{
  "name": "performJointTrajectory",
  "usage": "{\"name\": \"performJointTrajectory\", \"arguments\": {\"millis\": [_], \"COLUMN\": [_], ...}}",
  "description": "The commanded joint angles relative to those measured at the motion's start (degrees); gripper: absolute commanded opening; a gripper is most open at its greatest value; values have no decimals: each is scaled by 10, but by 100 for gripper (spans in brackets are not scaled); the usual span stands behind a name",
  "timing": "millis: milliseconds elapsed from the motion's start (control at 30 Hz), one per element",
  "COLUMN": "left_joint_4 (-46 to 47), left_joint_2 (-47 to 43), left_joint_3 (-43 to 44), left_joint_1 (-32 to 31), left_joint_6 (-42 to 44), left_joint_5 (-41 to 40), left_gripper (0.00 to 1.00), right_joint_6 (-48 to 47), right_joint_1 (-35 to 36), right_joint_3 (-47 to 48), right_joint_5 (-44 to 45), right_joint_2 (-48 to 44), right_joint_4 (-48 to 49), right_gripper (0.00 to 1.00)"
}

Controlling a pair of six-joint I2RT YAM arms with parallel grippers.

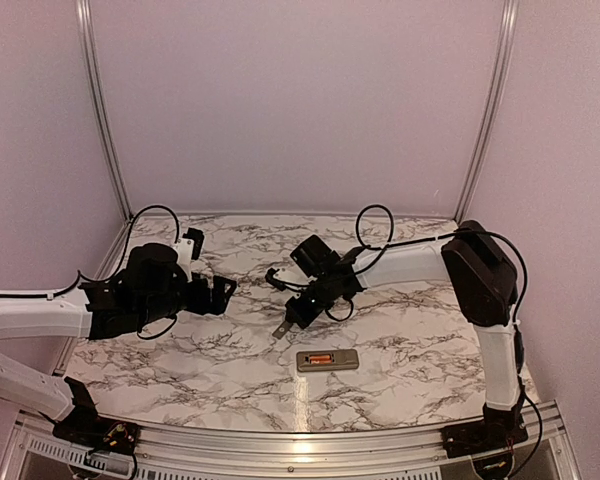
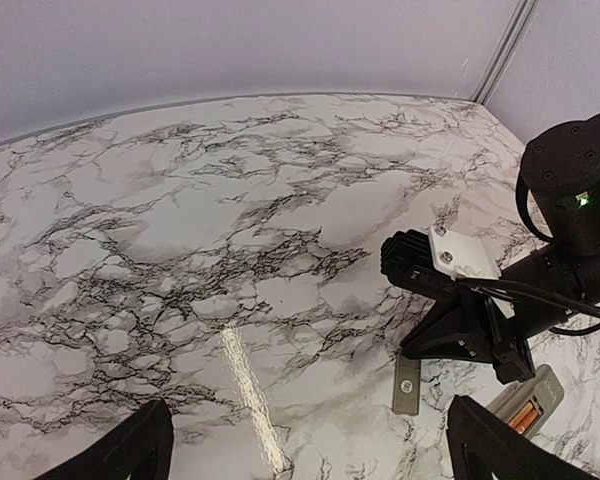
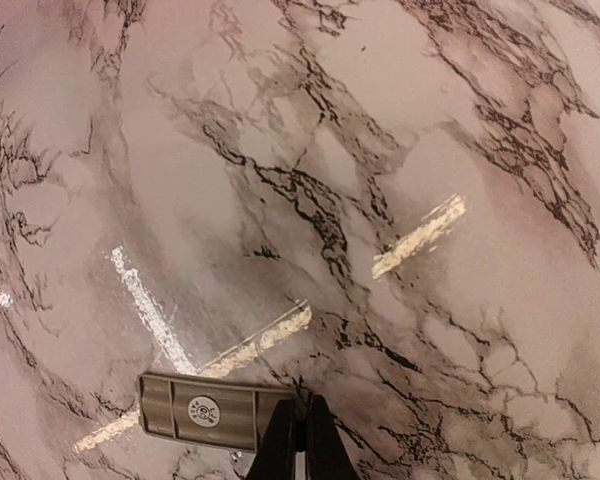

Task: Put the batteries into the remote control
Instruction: Pick up the battery cover at the center of the board, then pass from the right arm to the left

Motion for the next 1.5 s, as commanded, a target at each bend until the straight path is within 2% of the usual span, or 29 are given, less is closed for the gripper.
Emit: {"name": "performJointTrajectory", "arguments": {"millis": [0,100,300,467,533,633,700,933,967,1200,1467], "left_joint_4": [12,19,61,86,114,137,157,185,184,186,207], "left_joint_2": [-16,-22,-65,-102,-101,-88,-69,21,30,83,135], "left_joint_3": [-8,-8,-27,-37,-44,-44,-44,-6,1,42,63], "left_joint_1": [3,2,3,3,2,2,2,-5,-9,-41,-55], "left_joint_6": [-1,-5,-19,-53,-75,-106,-136,-201,-202,-212,-227], "left_joint_5": [-13,-9,21,51,79,102,119,174,173,162,171], "left_gripper": [99,99,99,99,99,99,98,66,64,58,53], "right_joint_6": [6,23,73,165,209,244,229,203,197,129,118], "right_joint_1": [3,-10,-61,-98,-105,-105,-101,-87,-81,-29,-19], "right_joint_3": [8,-3,-57,-127,-157,-180,-181,-184,-182,-153,-143], "right_joint_5": [-13,-51,-183,-283,-297,-270,-221,-164,-157,-47,-55], "right_joint_2": [-7,-33,-120,-187,-212,-243,-262,-282,-281,-281,-273], "right_joint_4": [-14,-1,74,190,251,296,282,259,255,191,182], "right_gripper": [0,0,0,0,0,0,0,0,0,0,0]}}
